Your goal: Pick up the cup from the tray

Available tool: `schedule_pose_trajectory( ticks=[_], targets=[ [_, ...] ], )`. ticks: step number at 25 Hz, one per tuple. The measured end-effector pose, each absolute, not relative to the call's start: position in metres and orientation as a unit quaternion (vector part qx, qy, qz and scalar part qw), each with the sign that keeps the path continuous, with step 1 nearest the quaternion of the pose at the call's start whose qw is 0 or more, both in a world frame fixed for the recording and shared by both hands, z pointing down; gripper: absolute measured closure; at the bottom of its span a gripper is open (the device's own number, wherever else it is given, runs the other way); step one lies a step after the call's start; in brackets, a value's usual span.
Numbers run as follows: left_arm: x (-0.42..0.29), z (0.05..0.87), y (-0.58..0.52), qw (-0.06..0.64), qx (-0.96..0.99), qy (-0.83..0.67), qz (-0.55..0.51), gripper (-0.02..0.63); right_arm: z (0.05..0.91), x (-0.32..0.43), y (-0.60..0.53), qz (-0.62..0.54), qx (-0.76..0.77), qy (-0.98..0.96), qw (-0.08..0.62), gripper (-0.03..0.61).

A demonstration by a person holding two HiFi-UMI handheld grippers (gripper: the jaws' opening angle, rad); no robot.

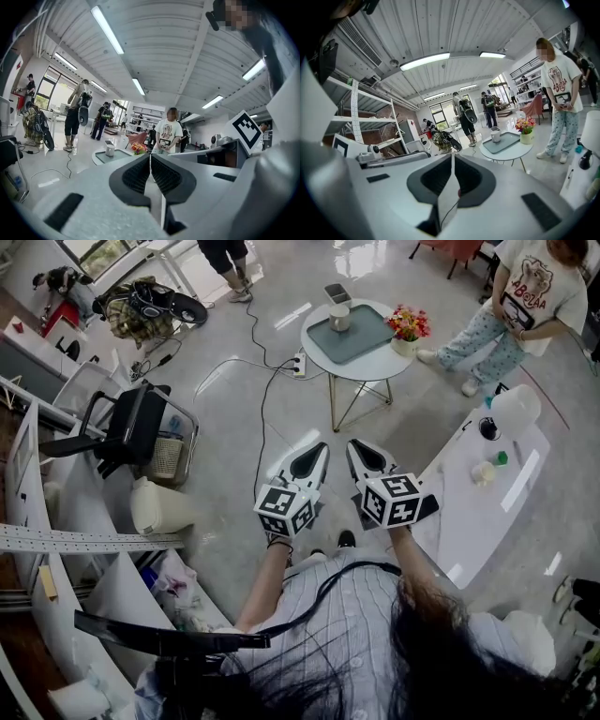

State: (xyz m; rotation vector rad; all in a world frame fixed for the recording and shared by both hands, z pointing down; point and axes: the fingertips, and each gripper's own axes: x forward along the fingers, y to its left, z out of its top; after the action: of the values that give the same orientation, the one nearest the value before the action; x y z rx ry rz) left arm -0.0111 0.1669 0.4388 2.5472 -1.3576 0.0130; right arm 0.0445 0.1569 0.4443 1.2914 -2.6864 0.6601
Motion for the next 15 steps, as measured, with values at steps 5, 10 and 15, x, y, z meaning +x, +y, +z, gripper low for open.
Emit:
schedule_pose_trajectory(
  ticks=[5,10,15],
  targets=[
    [0.001,0.441,0.151,0.124,0.871,-0.475,0.005,0.6,0.45,0.055,0.141,0.215,0.413,-0.884,0.051,0.54],
    [0.009,0.447,0.142,0.128,0.871,-0.475,0.017,0.6,0.453,0.058,0.131,0.219,0.405,-0.886,0.053,0.54],
    [0.014,0.45,0.133,0.132,0.869,-0.476,0.026,0.6,0.459,0.062,0.119,0.23,0.403,-0.884,0.05,0.54]
  ],
)
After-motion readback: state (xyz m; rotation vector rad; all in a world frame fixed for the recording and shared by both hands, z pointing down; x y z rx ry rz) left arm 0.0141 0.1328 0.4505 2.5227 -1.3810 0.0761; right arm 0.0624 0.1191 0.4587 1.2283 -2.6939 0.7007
